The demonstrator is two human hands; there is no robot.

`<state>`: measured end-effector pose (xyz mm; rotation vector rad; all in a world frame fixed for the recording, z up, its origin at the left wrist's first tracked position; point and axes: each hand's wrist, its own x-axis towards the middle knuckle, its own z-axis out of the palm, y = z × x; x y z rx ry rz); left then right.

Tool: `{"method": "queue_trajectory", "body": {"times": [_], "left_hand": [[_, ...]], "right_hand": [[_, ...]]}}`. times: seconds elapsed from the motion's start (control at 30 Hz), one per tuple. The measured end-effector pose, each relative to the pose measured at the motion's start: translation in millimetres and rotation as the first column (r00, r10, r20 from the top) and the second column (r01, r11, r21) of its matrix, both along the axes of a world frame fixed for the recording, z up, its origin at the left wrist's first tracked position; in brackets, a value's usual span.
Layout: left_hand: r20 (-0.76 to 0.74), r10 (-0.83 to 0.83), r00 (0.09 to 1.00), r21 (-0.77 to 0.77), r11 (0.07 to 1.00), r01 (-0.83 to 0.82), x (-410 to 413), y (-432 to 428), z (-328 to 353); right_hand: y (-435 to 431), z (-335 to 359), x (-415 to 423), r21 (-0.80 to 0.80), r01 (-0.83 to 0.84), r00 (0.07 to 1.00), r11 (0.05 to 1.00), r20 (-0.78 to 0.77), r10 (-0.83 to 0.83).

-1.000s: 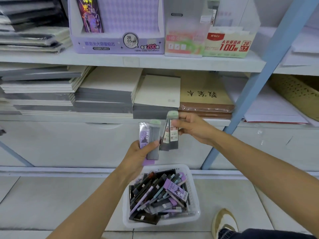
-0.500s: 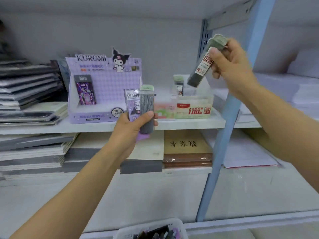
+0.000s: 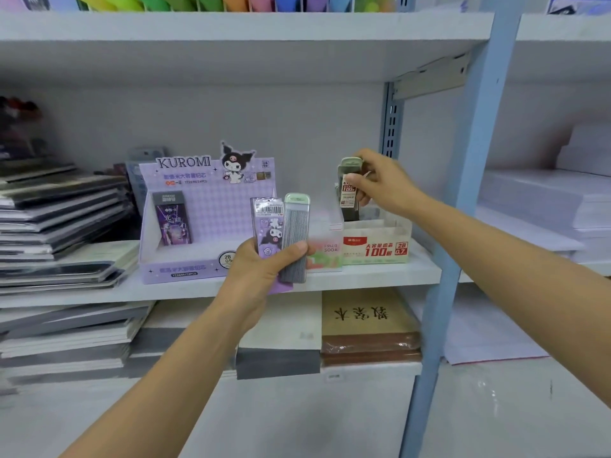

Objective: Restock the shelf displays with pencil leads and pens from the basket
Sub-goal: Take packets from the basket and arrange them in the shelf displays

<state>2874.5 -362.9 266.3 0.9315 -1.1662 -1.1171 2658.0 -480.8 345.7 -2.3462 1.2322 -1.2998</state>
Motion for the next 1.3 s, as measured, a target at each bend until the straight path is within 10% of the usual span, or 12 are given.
{"method": "queue_trajectory", "body": {"times": [0.63,1.3], "left_hand": [[-0.011,0.024,1.0,-0.004,1.0,-0.024,-3.6,-5.4,3.0],[0.007,-0.02,1.0,-0.041,0.999,0.021,-11.4,-6.8,6.2]], "right_hand": [[0.7,0.3,-24.8,0.279,-0.079,0.985,0.957,-0.127,0.118],[5.0,-8.0,-20.6,-0.061,0.038,0.983,0.997,-0.176,-0.048]]}}
